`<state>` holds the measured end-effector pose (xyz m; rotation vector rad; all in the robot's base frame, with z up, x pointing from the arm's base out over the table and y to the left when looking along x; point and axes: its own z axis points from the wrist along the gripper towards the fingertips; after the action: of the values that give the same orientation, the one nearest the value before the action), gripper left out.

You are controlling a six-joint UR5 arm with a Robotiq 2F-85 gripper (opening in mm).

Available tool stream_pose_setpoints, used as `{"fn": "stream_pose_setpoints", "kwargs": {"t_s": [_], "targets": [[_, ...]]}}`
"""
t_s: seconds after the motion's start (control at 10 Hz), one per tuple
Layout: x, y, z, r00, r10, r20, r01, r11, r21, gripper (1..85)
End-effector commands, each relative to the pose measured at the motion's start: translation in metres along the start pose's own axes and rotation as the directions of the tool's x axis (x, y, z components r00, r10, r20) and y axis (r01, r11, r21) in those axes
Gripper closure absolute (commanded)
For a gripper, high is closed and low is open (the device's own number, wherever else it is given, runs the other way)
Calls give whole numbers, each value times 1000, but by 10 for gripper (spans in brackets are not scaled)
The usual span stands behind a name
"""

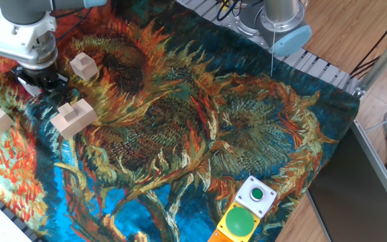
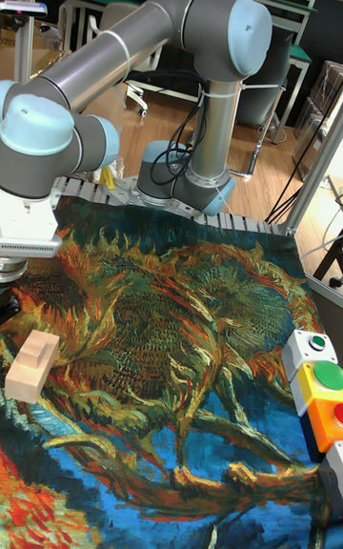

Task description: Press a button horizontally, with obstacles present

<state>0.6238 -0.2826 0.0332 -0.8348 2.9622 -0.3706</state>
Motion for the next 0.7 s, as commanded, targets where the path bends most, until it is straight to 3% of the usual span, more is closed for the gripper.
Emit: {"fn": "stream_pose_setpoints", "kwargs": {"t_s": [0.0,0.3,0.6], "targets": [[4,-7,5,1000,-3,13,3,1000,-1,843],[13,-17,10,1000,-26,-3,26,999,23,843],[10,-12,8,1000,-23,-5,23,999,24,843]]}}
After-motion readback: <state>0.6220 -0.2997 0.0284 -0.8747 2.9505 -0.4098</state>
